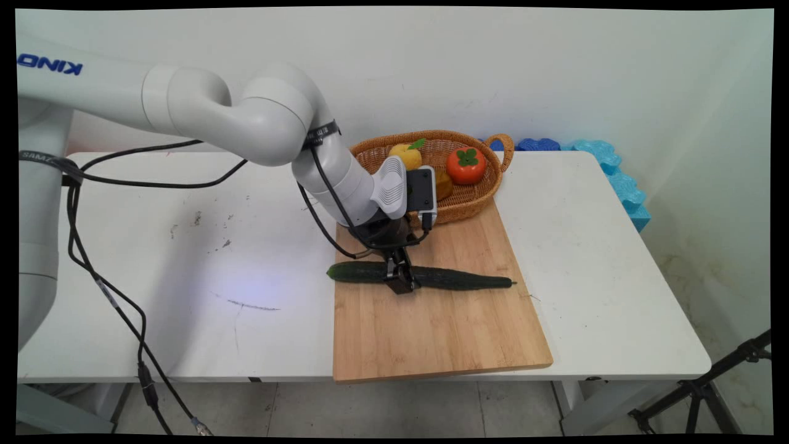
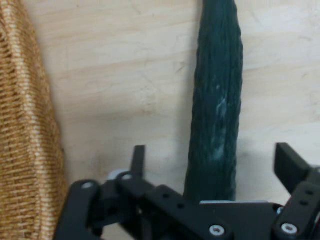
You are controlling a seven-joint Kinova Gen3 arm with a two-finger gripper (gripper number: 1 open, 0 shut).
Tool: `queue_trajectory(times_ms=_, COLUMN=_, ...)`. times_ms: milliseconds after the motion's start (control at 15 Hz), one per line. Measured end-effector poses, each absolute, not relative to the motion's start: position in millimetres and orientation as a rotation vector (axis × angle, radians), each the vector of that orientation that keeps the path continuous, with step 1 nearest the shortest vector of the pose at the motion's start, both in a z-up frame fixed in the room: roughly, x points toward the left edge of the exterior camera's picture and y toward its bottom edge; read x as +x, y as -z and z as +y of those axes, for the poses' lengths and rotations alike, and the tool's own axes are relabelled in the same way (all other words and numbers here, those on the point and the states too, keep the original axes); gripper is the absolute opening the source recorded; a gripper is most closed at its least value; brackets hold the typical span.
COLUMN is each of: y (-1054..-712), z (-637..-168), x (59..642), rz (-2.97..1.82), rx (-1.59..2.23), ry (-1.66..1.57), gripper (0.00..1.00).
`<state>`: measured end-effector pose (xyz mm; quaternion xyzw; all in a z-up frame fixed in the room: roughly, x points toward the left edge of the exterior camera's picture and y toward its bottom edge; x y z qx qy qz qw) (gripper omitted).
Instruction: Place the picked object on the cutting board
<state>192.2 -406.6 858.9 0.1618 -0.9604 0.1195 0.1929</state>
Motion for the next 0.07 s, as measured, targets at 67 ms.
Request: queue_trajectory(times_ms=67, y=-859.9, z=-406.5, x=191.4, rz=-2.685, rx=0.462, ry=-0.333, gripper=1.00)
